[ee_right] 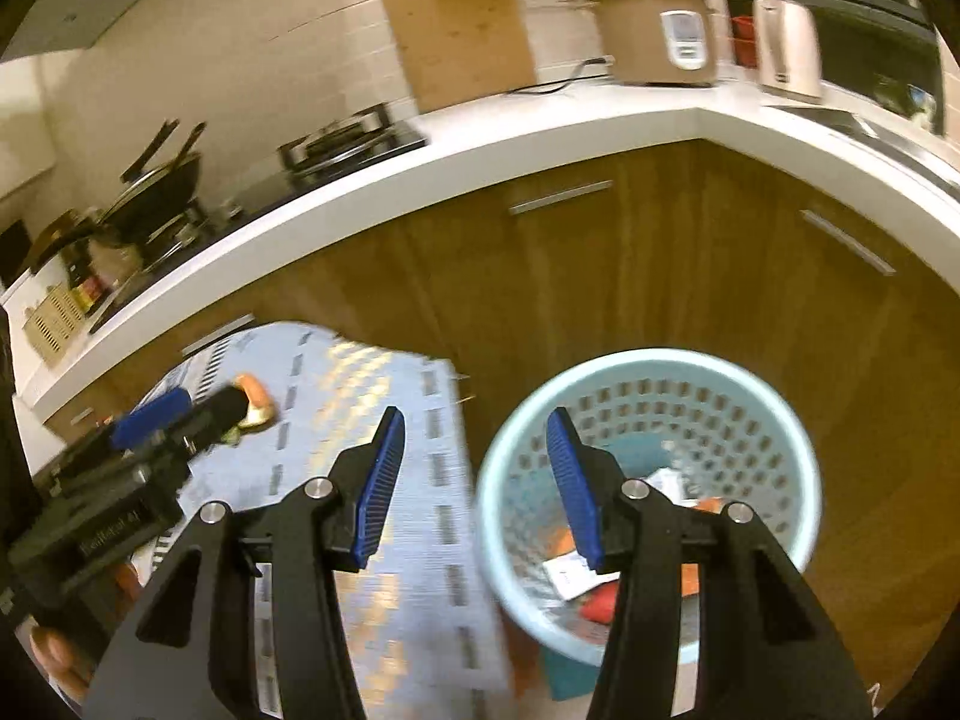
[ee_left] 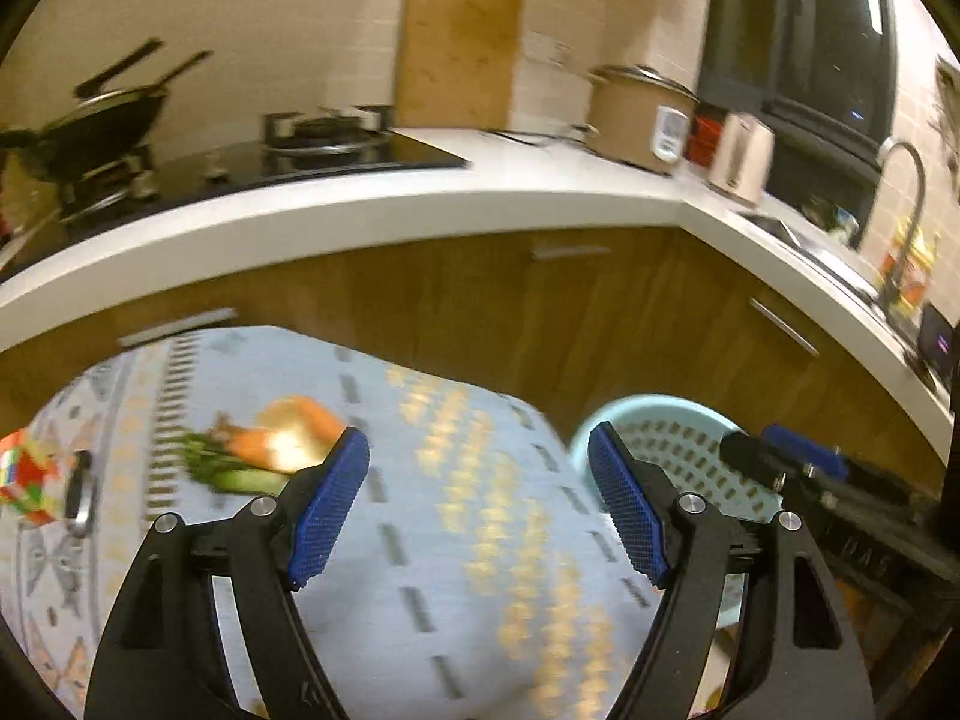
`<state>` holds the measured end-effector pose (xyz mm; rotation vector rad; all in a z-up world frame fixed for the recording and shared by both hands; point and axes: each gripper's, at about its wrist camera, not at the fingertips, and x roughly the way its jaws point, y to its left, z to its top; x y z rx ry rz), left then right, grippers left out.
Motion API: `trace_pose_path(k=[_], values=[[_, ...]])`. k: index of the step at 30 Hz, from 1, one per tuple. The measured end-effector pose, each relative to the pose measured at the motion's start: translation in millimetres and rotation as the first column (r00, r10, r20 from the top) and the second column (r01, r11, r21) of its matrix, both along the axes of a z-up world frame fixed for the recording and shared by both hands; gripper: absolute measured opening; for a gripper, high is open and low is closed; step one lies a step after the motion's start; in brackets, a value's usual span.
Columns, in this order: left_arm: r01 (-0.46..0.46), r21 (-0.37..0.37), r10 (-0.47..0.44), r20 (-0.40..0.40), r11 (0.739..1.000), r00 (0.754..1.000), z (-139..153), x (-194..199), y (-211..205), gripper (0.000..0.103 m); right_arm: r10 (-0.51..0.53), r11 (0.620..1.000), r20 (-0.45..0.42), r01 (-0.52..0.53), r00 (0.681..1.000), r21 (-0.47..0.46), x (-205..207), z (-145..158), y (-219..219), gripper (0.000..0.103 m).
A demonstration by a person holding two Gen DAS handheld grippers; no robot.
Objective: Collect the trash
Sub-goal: 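Return to the table and grasp the green vegetable stalk with the left tool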
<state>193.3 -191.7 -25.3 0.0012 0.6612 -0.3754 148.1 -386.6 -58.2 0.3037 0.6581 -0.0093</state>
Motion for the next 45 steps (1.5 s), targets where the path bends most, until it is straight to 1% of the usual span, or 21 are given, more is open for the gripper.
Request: trace_pose_path(k=[3,6,9,10,12,13,16,19,22,23,25,27,29,31,34,37,39,43,45], values=[[-0.062,-0.010,0.062,-0.009,0.998,0.998,0.6,7.8,30.1,0.074,0.031,0.999,-0.016,-0.031,0.999,0.006,10.6,-7.3,23.7,0.046],[-0.132,-0.024,0.131,-0.044,0.991,0.990,-4.9,17.4,60.7,0.073,0.071,0.997,-0.034,-0.070,0.997,0.033,25.5,-19.8,50.4,0.046],[-0.192,-0.017,0.190,-0.078,0.981,0.979,-18.0,27.2,85.9,0.072,0.105,0.993,-0.043,-0.102,0.994,0.057,38.3,-34.4,75.4,0.046],[-0.199,-0.015,0.197,-0.086,0.980,0.977,-21.8,29.4,91.2,0.072,0.116,0.992,-0.041,-0.113,0.992,0.058,44.0,-40.6,84.2,0.046],[-0.207,-0.011,0.204,-0.125,0.978,0.971,-33.0,34.7,104.7,0.072,0.127,0.991,-0.053,-0.125,0.990,0.045,51.4,-49.4,94.7,0.046],[-0.206,-0.014,0.203,-0.140,0.978,0.969,-37.5,36.7,108.2,0.072,0.128,0.992,-0.079,-0.127,0.989,0.021,56.3,-51.9,100.3,0.046],[-0.197,-0.021,0.190,-0.190,0.980,0.963,-51.6,43.7,117.7,0.072,0.130,0.991,-0.074,-0.131,0.989,-0.008,59.7,-50.6,106.0,0.046],[-0.158,0.011,0.156,-0.226,0.987,0.961,-63.4,54.4,109.0,0.072,0.123,0.992,-0.117,-0.123,0.985,0.002,65.6,-56.7,104.8,0.046],[-0.136,0.061,0.148,-0.253,0.989,0.956,-71.7,67.8,95.0,0.073,0.126,0.992,-0.112,-0.125,0.986,0.013,65.1,-57.2,102.2,0.046],[-0.142,0.093,0.161,-0.258,0.986,0.953,-75.0,73.4,90.7,0.073,0.125,0.992,-0.111,-0.124,0.986,0.013,64.7,-57.4,101.4,0.047],[-0.160,0.113,0.184,-0.256,0.981,0.949,-80.0,82.1,88.8,0.073,0.119,0.993,-0.109,-0.117,0.987,0.019,63.8,-57.6,99.1,0.059],[-0.180,0.135,0.208,-0.238,0.974,0.949,-82.5,85.9,87.7,0.073,0.114,0.993,-0.106,-0.111,0.988,0.031,63.9,-57.8,96.5,0.063],[-0.191,0.169,0.226,-0.224,0.967,0.948,-82.8,88.3,85.7,0.072,0.118,0.993,-0.110,-0.115,0.987,0.039,64.7,-58.7,95.5,0.063],[-0.192,0.179,0.229,-0.216,0.965,0.949,-82.8,86.6,87.2,0.067,0.116,0.993,-0.112,-0.113,0.987,0.039,64.5,-58.6,95.9,0.064],[-0.172,0.168,0.207,-0.221,0.971,0.953,-80.0,77.0,96.0,0.060,0.116,0.993,-0.115,-0.113,0.987,0.034,64.7,-58.8,96.5,0.064],[-0.160,0.143,0.190,-0.227,0.977,0.955,-75.2,62.0,112.6,0.058,0.114,0.993,-0.109,-0.112,0.987,0.028,63.8,-58.0,97.0,0.065],[-0.172,0.141,0.201,-0.223,0.975,0.954,-72.7,54.4,122.7,0.058,0.110,0.994,-0.105,-0.108,0.988,0.023,63.1,-57.7,97.7,0.065],[-0.228,0.122,0.250,-0.219,0.966,0.943,-68.1,39.0,157.8,0.058,0.103,0.995,-0.103,-0.102,0.989,0.020,62.7,-57.4,97.6,0.065],[-0.235,0.116,0.257,-0.229,0.965,0.939,-68.8,39.1,168.3,0.056,0.106,0.994,-0.106,-0.105,0.989,0.020,63.0,-57.5,97.7,0.065]])
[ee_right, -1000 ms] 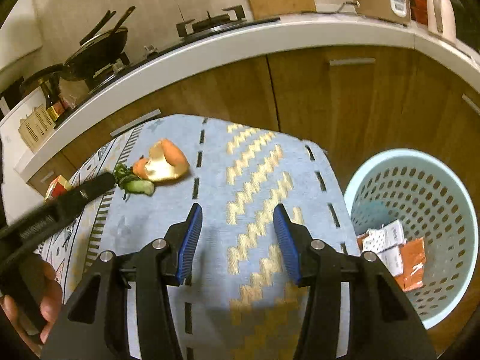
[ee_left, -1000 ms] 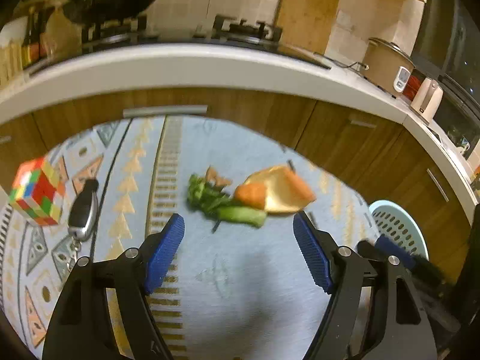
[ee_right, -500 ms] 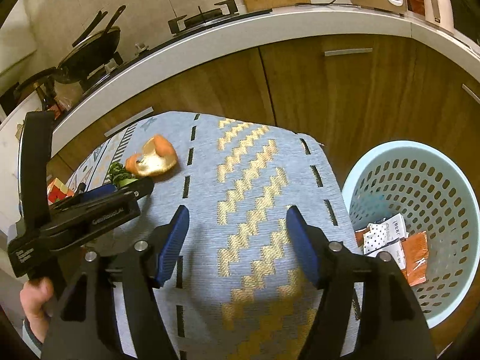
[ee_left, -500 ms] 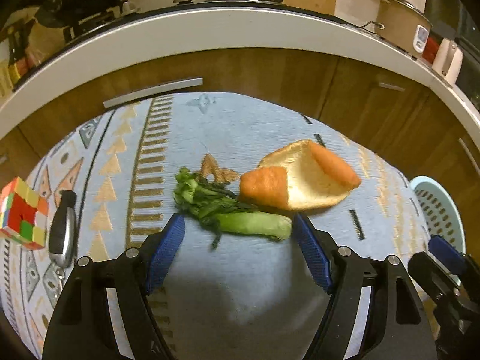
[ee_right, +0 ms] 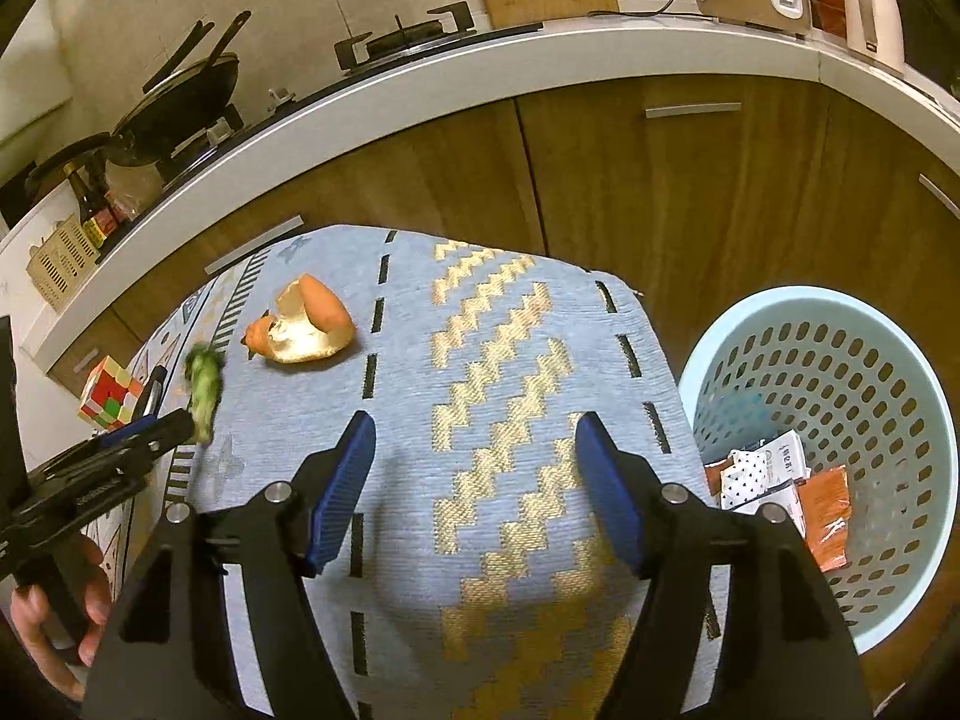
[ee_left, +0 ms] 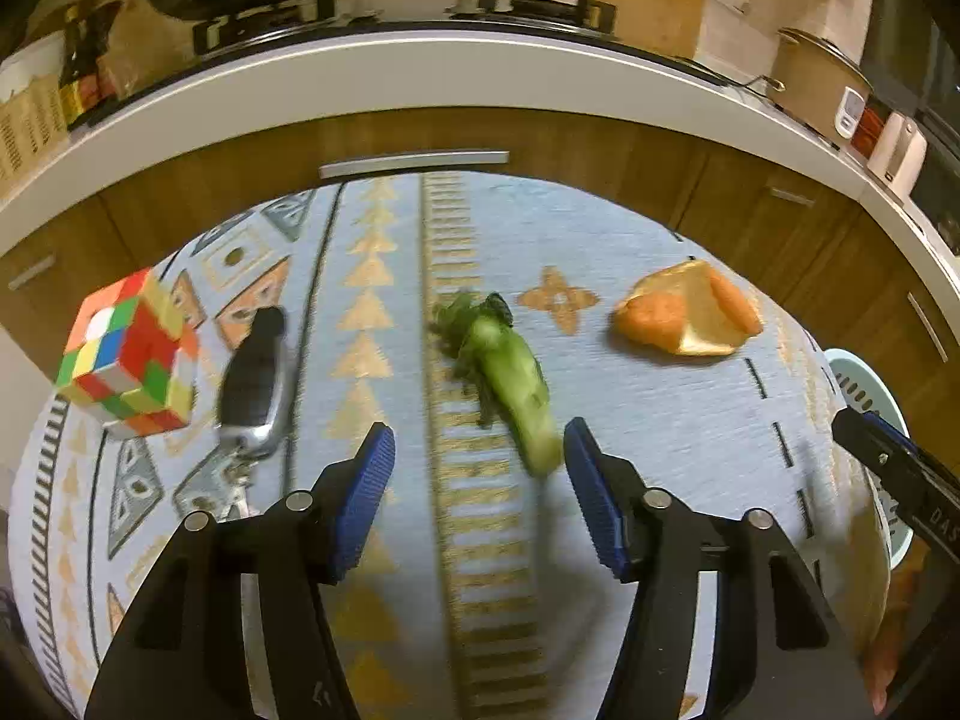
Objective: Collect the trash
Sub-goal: 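Return to the table and grasp the green vegetable stalk with the left tool, then grasp the orange peel with the right tool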
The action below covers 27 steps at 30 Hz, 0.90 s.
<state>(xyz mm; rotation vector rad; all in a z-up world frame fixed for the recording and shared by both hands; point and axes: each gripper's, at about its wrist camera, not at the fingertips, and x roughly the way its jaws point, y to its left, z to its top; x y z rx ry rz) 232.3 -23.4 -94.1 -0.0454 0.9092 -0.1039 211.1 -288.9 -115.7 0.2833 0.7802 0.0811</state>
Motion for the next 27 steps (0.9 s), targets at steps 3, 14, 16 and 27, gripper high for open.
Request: trace_pose_path(k=[3,14,16,27], values=[[0.003,-0.043,-0.004,-0.026,0.999,1.000,-0.8,5.2,7.9,0.059,0.010,1.000,-0.006,-0.010,1.000,-0.010,0.6,-0.4,2.9,0.066],[-0.009,-0.048,0.008,-0.032,0.999,0.999,-5.9,39.4,-12.2,0.022,0.195,0.974,0.031,-0.190,0.980,-0.121,4.1,21.1,52.5,0.072],[-0.005,-0.026,0.005,-0.008,1.000,1.000,-2.2,31.3,-11.3,0.019,0.218,0.968,0.029,-0.213,0.975,-0.133,13.7,29.2,63.0,0.072],[-0.059,-0.050,0.063,0.073,0.997,0.995,-8.9,12.0,3.3,0.019,0.235,0.955,-0.057,-0.242,0.970,-0.170,86.8,9.9,95.7,0.095]])
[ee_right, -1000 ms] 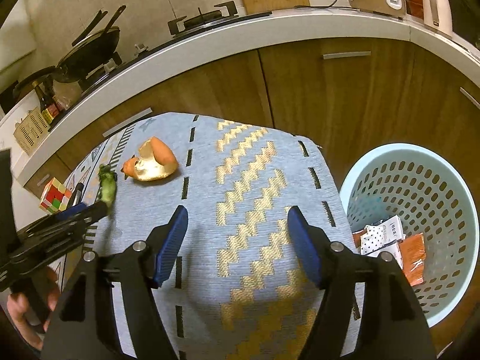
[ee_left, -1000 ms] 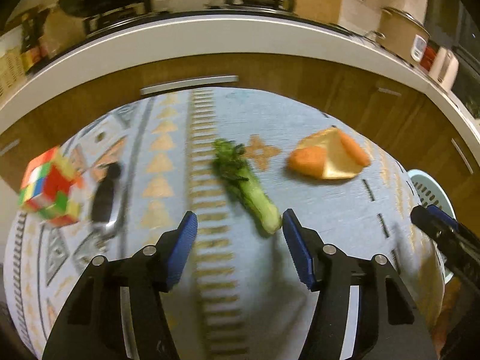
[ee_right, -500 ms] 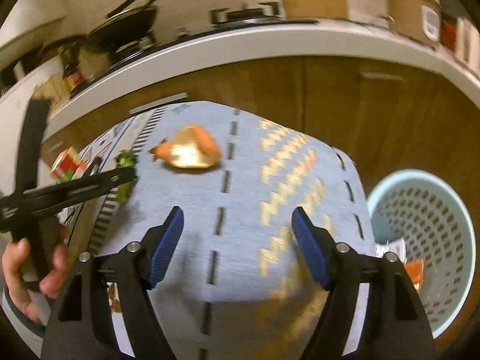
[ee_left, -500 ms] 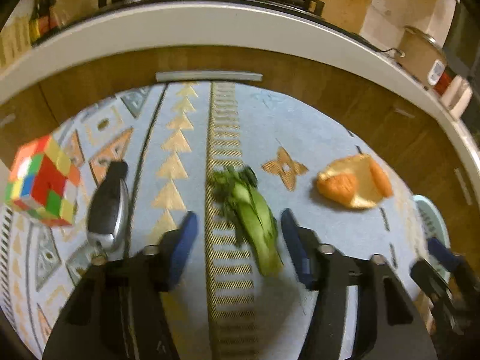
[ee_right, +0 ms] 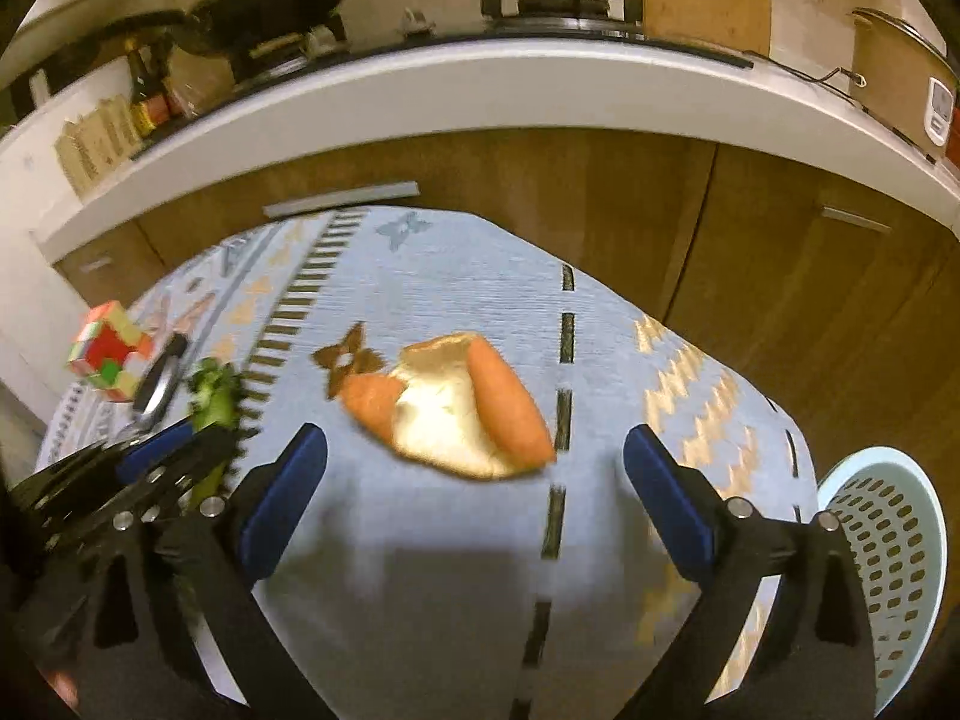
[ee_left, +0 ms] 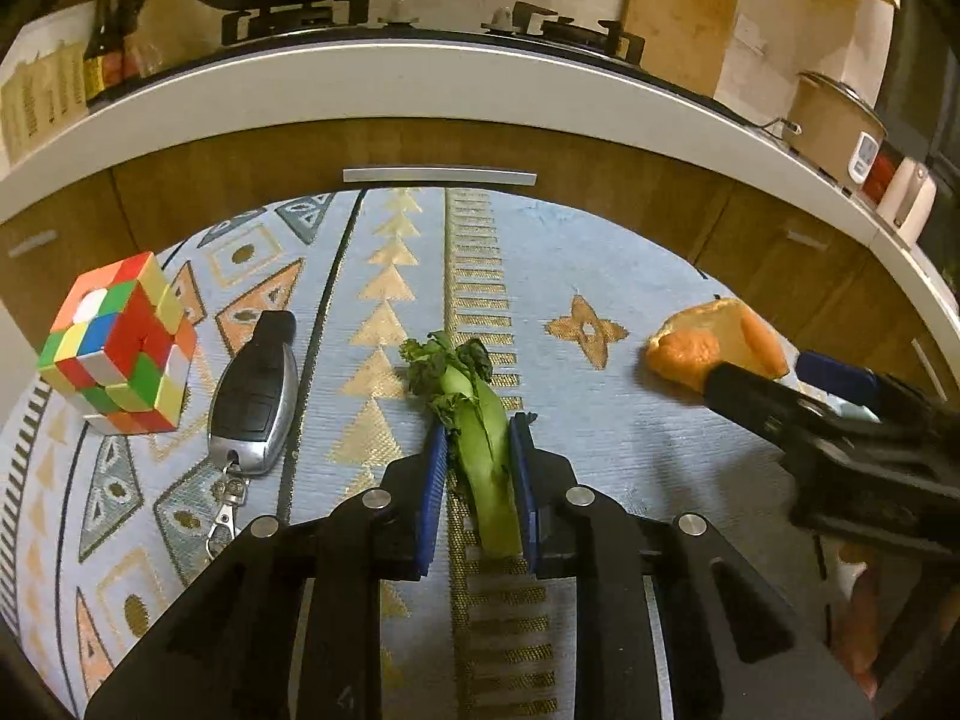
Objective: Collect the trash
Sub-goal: 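Grasp the orange peel with the right tool, then carry stalk and peel to the blue basket and release both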
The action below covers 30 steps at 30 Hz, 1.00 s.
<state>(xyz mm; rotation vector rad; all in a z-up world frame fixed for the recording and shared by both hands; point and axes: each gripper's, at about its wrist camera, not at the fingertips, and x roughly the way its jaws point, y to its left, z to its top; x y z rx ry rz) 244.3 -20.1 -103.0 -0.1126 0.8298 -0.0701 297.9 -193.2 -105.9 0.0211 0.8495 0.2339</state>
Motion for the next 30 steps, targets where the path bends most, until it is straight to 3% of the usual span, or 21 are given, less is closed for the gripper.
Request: trace_pose_path(k=[3,8,10,11,13,16,21,30], values=[[0.010,-0.018,-0.010,0.006,1.000,1.000,1.1,-1.2,2.0,0.019,0.003,1.000,-0.041,-0.003,0.999,-0.007,12.6,-8.1,3.3,0.095],[0.013,-0.052,-0.013,-0.008,0.999,1.000,-0.7,2.5,6.8,0.019,0.003,0.994,-0.031,-0.007,1.000,-0.107,11.9,-13.2,18.3,0.093],[0.014,-0.048,-0.015,-0.008,0.999,1.000,-0.7,2.6,6.2,0.019,0.009,0.995,-0.021,-0.011,1.000,-0.103,10.0,-13.0,18.4,0.074],[0.014,-0.046,-0.015,-0.008,0.999,1.000,-0.8,2.8,6.1,0.019,0.009,0.995,-0.016,-0.011,1.000,-0.104,8.8,-13.0,18.6,0.069],[0.013,-0.042,-0.014,-0.007,0.999,1.000,-0.8,3.0,5.5,0.019,0.006,0.995,0.005,-0.006,1.000,-0.103,4.7,-11.6,18.3,0.045],[0.016,-0.035,-0.016,0.001,0.999,1.000,-0.4,2.2,4.7,0.019,0.022,0.995,0.047,-0.017,0.999,-0.096,-4.2,-7.1,18.8,0.026],[0.019,-0.024,-0.019,0.015,1.000,1.000,0.6,0.0,3.1,0.019,0.023,0.996,0.173,-0.008,0.985,-0.085,-28.6,8.1,16.1,0.024],[0.166,-0.084,-0.161,0.056,0.983,0.985,15.0,-37.0,-13.6,0.019,-0.071,0.997,0.197,0.071,0.978,0.007,-75.8,22.6,-21.8,0.024]])
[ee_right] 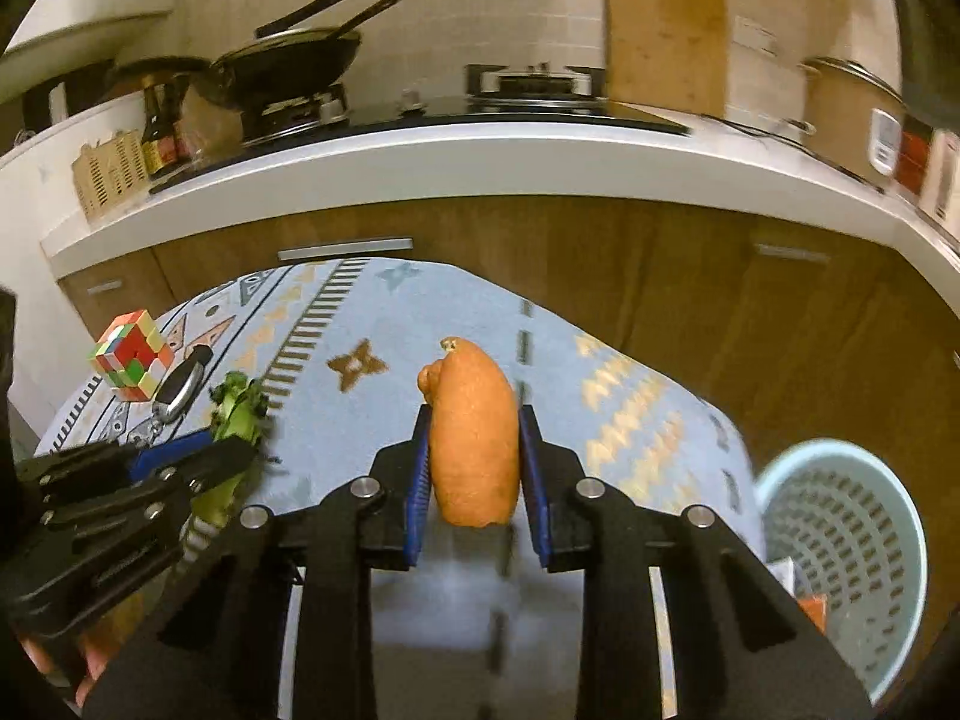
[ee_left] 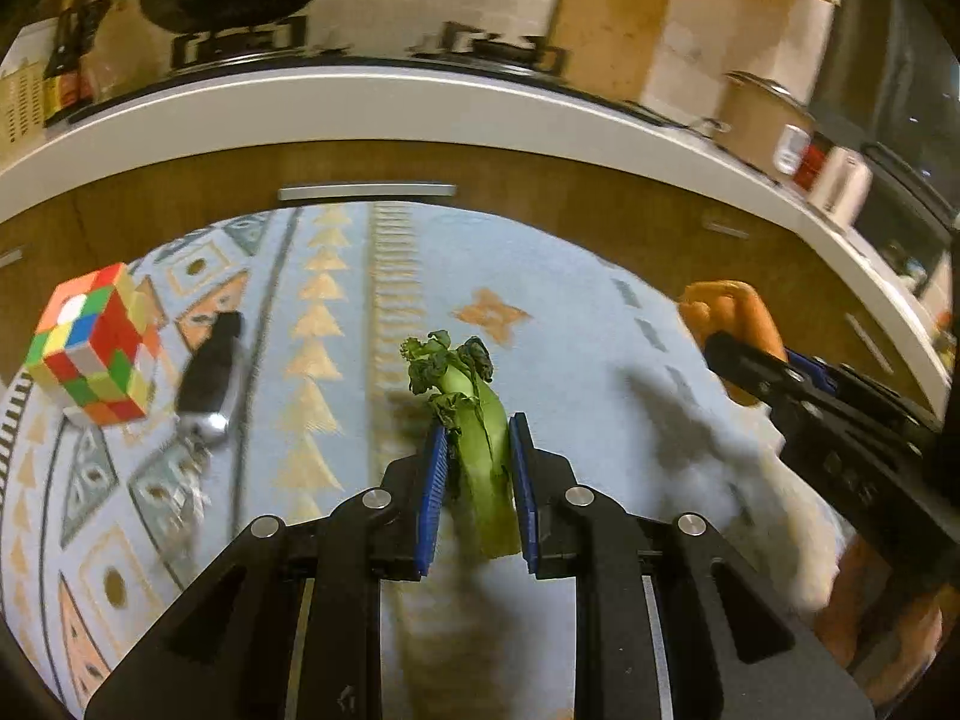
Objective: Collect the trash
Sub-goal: 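Carry stalk and peel to the blue basket and release both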
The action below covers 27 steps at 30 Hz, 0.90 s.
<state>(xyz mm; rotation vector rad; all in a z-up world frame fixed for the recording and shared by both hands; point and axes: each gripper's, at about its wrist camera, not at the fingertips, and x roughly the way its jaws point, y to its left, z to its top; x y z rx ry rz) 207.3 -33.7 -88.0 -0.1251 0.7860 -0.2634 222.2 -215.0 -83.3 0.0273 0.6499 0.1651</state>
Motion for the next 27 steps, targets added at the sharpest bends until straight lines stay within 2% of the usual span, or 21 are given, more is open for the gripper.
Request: trace_pose_path(k=[6,10,13,17,21,27], values=[[0.123,0.000,-0.122,0.071,0.992,0.990,31.4,-30.9,-43.3,0.019,-0.099,0.994,0.038,0.097,0.994,0.055,-41.4,27.0,-56.4,0.024],[0.206,0.033,-0.208,0.123,0.978,0.970,51.8,-43.6,-88.0,0.019,-0.194,0.979,0.064,0.189,0.979,0.077,-71.2,47.1,-106.8,0.024],[0.267,0.036,-0.270,0.138,0.963,0.953,61.1,-47.0,-125.3,0.019,-0.259,0.964,0.049,0.255,0.965,0.080,-86.4,51.2,-143.9,0.024],[0.343,0.064,-0.348,0.138,0.937,0.927,64.3,-47.8,-178.0,0.019,-0.358,0.931,0.021,0.355,0.934,0.087,-102.4,46.0,-192.4,0.024],[0.397,0.066,-0.403,0.110,0.915,0.909,58.9,-42.1,-222.1,0.019,-0.428,0.895,-0.029,0.429,0.903,0.124,-113.0,27.9,-235.1,0.024],[0.471,0.108,-0.480,0.081,0.875,0.874,44.7,-39.5,-275.9,0.019,-0.468,0.861,-0.117,0.482,0.876,0.163,-116.5,-4.3,-272.8,0.025]])
